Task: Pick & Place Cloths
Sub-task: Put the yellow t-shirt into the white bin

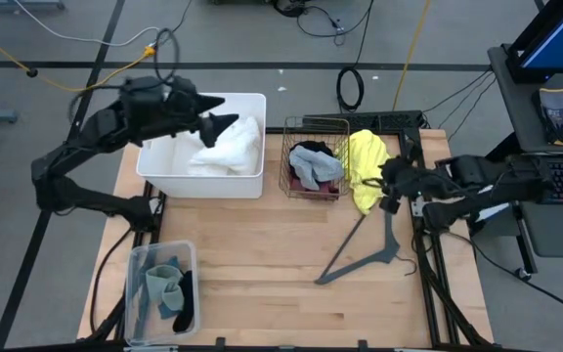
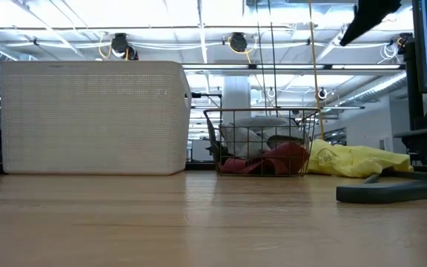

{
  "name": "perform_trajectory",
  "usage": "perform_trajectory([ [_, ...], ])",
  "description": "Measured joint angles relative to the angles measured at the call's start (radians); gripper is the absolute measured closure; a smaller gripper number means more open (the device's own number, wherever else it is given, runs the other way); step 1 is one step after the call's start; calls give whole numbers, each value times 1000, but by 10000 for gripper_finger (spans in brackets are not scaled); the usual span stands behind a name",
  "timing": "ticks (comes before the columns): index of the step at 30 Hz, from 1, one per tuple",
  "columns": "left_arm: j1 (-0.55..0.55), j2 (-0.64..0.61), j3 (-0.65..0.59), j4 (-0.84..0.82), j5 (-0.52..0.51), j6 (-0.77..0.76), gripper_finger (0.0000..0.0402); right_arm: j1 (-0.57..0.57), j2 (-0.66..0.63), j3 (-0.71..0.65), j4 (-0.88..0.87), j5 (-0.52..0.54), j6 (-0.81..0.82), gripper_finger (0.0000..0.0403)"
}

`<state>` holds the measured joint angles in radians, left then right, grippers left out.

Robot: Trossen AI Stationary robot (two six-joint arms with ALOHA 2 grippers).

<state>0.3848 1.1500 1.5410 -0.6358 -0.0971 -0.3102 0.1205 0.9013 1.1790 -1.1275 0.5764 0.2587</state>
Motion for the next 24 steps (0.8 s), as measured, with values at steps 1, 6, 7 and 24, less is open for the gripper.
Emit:
perform_trajectory([
  [1,-13,-9,0,25,0,24,36,-24,4,0,-9,-13,10,248],
  [6,-68,-37,0,111,1,132,36,-155,33,0,-23,-103,44,247],
  [7,-77,-39,0,119,1,145,36,-183,44,0,-30,-116,57,247],
  [24,-172,-46,0,162,3,211,36,-596,238,0,-89,-293,13,247],
])
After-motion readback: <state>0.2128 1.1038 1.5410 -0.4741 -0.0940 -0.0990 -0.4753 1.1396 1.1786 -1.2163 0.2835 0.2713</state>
